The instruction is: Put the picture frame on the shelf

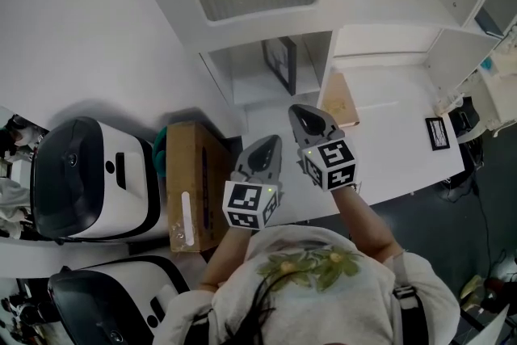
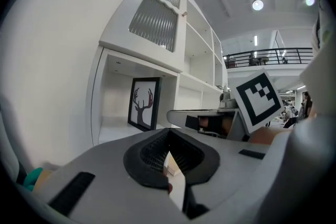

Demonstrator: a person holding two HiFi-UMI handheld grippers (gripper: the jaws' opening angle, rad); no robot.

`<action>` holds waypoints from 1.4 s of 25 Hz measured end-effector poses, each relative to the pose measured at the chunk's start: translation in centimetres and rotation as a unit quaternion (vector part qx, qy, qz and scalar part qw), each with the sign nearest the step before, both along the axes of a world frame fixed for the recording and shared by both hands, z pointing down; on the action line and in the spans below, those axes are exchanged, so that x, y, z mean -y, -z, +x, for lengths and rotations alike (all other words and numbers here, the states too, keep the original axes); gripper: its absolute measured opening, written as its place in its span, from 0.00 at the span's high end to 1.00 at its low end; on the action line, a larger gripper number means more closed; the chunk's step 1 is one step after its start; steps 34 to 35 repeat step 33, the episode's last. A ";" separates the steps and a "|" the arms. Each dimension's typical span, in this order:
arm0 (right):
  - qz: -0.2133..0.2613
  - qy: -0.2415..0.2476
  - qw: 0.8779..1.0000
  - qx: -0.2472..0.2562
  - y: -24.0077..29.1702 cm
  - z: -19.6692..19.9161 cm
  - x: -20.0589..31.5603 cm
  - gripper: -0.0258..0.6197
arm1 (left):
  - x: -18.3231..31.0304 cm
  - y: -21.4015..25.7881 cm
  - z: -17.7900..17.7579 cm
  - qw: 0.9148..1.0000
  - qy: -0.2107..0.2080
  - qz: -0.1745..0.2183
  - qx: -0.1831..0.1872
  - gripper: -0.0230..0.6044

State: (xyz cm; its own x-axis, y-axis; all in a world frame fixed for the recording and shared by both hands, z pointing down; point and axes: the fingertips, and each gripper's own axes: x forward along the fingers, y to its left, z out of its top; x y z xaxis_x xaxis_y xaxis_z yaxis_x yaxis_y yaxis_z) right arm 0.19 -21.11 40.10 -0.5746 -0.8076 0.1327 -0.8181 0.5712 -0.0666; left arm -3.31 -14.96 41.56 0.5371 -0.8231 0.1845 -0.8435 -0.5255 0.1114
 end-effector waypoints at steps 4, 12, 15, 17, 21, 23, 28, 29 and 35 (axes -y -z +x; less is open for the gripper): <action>-0.015 0.028 0.999 0.016 -0.8 0.0 -2.7 0.91 | -1.5 0.1 0.9 1.000 -0.007 0.000 0.000 0.92; 0.001 0.044 0.999 -0.001 -0.9 0.7 -7.5 0.91 | -4.8 -0.4 2.4 1.000 -0.013 -0.008 0.007 0.92; -0.003 0.042 0.999 0.002 -1.1 1.3 -9.1 0.91 | -5.9 -0.6 2.9 1.000 -0.013 -0.012 0.009 0.92; -0.005 0.041 0.999 0.002 -1.4 1.6 -9.9 0.91 | -6.7 -1.0 3.2 1.000 -0.013 -0.016 0.009 0.92; -0.015 0.041 0.999 -0.003 -2.3 2.1 -11.5 0.91 | -8.3 -1.9 3.5 1.000 -0.010 -0.027 0.006 0.92; -0.023 0.043 0.999 -0.006 -2.9 2.3 -12.3 0.91 | -8.9 -2.4 3.8 0.999 -0.008 -0.032 0.003 0.92; -0.039 0.050 0.998 -0.016 -4.4 2.4 -13.8 0.91 | -10.1 -3.6 4.4 0.999 -0.008 -0.043 -0.003 0.92; -0.044 0.051 0.998 -0.018 -4.8 2.4 -14.0 0.91 | -10.2 -3.9 4.5 0.999 -0.008 -0.048 -0.004 0.92; -0.066 0.056 0.996 -0.022 -6.3 2.6 -15.1 0.91 | -10.5 -5.1 5.1 0.998 -0.013 -0.066 -0.008 0.92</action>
